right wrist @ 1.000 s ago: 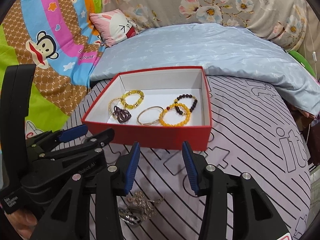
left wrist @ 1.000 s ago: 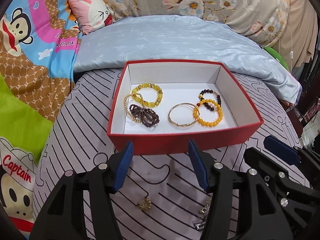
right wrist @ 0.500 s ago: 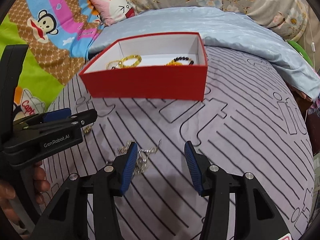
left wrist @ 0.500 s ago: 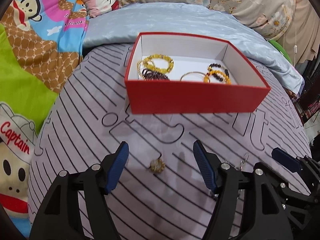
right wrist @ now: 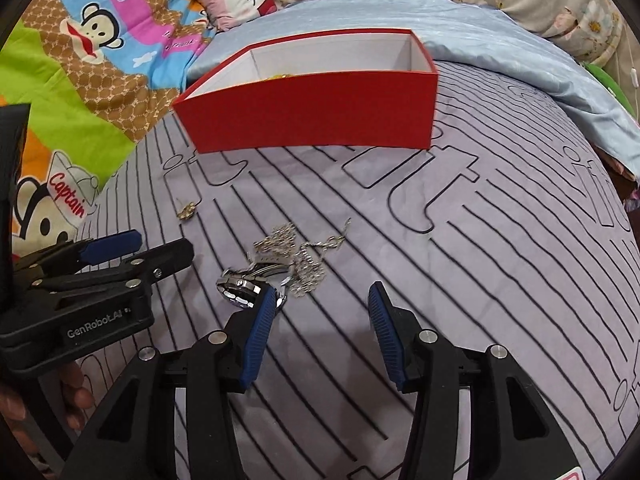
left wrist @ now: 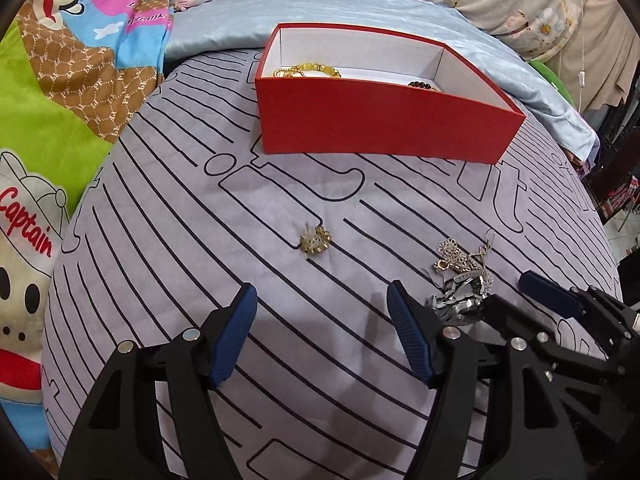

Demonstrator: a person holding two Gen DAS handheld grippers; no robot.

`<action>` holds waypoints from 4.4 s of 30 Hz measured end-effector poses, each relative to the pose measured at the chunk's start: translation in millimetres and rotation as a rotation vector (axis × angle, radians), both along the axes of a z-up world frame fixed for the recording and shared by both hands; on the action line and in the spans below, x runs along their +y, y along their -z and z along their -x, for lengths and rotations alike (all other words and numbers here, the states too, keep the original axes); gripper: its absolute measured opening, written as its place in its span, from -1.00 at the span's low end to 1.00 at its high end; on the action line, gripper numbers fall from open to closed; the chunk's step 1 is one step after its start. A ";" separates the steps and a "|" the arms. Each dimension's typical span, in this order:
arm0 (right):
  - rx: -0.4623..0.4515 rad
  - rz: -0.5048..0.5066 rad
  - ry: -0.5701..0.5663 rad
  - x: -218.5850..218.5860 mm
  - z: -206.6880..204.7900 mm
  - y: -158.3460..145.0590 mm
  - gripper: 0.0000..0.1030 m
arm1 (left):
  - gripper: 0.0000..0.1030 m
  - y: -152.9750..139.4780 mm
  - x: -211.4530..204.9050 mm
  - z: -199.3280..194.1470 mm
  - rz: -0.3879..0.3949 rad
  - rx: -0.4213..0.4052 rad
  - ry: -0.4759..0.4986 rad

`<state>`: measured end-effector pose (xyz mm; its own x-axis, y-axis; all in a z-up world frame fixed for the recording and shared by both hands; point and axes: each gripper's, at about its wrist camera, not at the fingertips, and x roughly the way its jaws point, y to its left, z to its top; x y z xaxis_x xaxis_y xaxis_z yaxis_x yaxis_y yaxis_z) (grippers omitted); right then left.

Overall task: Organize jewelry
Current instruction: 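Lower the left tool onto the silver watch and close it, then grasp the silver chain necklace with the right tool while the left holds the watch, then carry the watch with the left tool while the right carries the chain into the box, then open both tools to release the watch and chain inside the box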

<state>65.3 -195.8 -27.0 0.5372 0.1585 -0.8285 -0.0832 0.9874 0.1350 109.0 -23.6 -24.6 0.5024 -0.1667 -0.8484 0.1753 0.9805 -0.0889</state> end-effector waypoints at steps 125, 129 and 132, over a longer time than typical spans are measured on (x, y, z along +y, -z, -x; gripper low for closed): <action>-0.209 -0.119 -0.012 -25.0 -208.4 -99.4 -0.99 | -0.87 -86.5 -38.0 -173.6 0.075 -0.221 0.083; -0.184 -0.103 -0.017 -18.2 -223.0 -85.7 -0.99 | -0.87 -72.3 -44.3 -186.5 0.060 -0.199 0.081; -0.171 -0.089 -0.024 -13.9 -227.7 -77.9 -0.99 | -0.84 -63.8 -47.7 -191.9 0.048 -0.187 0.080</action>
